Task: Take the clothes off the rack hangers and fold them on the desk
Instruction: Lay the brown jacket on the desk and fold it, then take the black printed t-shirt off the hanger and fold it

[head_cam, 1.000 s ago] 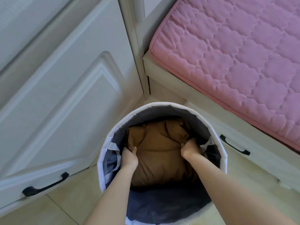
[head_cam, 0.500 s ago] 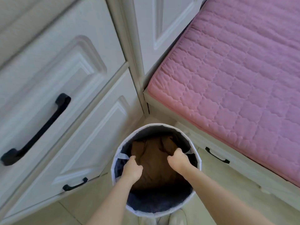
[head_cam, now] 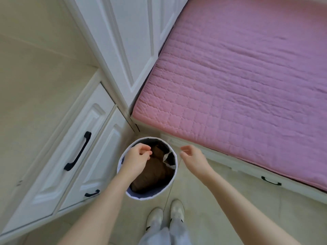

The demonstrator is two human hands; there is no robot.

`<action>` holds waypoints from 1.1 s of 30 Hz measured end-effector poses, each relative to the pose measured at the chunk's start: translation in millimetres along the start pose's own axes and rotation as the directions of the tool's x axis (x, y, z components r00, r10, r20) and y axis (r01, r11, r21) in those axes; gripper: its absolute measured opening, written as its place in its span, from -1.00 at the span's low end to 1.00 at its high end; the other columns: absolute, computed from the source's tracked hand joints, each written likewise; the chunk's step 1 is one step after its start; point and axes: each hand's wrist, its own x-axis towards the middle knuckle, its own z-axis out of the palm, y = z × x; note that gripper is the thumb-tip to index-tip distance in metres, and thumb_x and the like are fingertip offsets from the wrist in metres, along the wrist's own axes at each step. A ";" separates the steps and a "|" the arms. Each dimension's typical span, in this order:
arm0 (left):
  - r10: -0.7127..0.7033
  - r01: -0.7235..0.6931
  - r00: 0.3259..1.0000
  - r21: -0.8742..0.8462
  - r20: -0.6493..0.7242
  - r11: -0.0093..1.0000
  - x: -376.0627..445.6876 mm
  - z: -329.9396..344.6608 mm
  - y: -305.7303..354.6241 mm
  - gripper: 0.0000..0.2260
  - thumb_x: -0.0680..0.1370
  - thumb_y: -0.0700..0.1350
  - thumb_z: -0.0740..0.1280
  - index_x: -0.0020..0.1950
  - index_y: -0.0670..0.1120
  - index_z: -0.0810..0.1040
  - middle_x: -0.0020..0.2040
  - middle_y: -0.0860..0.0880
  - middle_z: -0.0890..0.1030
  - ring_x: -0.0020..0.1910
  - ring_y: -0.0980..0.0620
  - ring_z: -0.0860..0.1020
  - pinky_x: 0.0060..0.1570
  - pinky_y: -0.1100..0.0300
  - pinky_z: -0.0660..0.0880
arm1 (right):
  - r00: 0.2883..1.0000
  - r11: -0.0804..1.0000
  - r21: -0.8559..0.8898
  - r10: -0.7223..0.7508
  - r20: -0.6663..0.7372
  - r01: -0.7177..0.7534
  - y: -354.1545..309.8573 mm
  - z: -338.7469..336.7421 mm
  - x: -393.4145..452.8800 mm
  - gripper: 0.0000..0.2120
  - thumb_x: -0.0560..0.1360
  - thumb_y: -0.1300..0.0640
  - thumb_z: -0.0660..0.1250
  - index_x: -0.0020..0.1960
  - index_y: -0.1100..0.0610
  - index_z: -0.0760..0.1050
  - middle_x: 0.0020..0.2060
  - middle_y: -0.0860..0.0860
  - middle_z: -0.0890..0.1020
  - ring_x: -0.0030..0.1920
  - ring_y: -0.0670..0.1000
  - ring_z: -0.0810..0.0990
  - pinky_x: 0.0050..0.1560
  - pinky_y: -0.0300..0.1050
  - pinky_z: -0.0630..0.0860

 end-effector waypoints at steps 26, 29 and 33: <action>0.464 -0.832 0.421 0.128 0.779 0.540 -438.5 217.4 138.5 -0.84 0.58 -0.18 0.27 -0.05 0.07 0.55 -0.17 0.06 0.65 -0.17 0.10 0.59 -0.33 0.47 0.40 | 0.450 0.795 0.600 0.506 -0.736 0.088 200.8 -124.9 -522.2 -0.77 0.59 0.10 0.25 0.22 0.08 0.51 0.04 -0.09 0.60 0.04 -0.17 0.53 -0.07 -0.55 0.37; 0.419 -0.852 0.323 0.068 0.849 0.519 -508.7 256.9 111.3 -0.80 0.59 -0.19 0.26 -0.08 0.12 0.53 -0.18 0.09 0.65 -0.17 0.10 0.59 -0.35 0.46 0.41 | 0.342 0.747 0.658 0.598 -0.725 0.089 253.2 -110.8 -602.7 -0.78 0.59 0.08 0.24 0.22 0.04 0.51 0.03 -0.09 0.61 0.07 -0.18 0.54 -0.07 -0.49 0.39; 0.354 -0.854 0.221 0.005 0.909 0.520 -600.5 307.8 66.6 -0.82 0.57 -0.21 0.27 -0.06 0.07 0.56 -0.20 0.08 0.65 -0.17 0.07 0.59 -0.36 0.46 0.40 | 0.221 0.715 0.695 0.667 -0.711 0.076 318.5 -100.7 -701.2 -0.77 0.60 0.05 0.22 0.22 0.02 0.50 0.04 -0.07 0.62 0.07 -0.14 0.55 -0.10 -0.45 0.36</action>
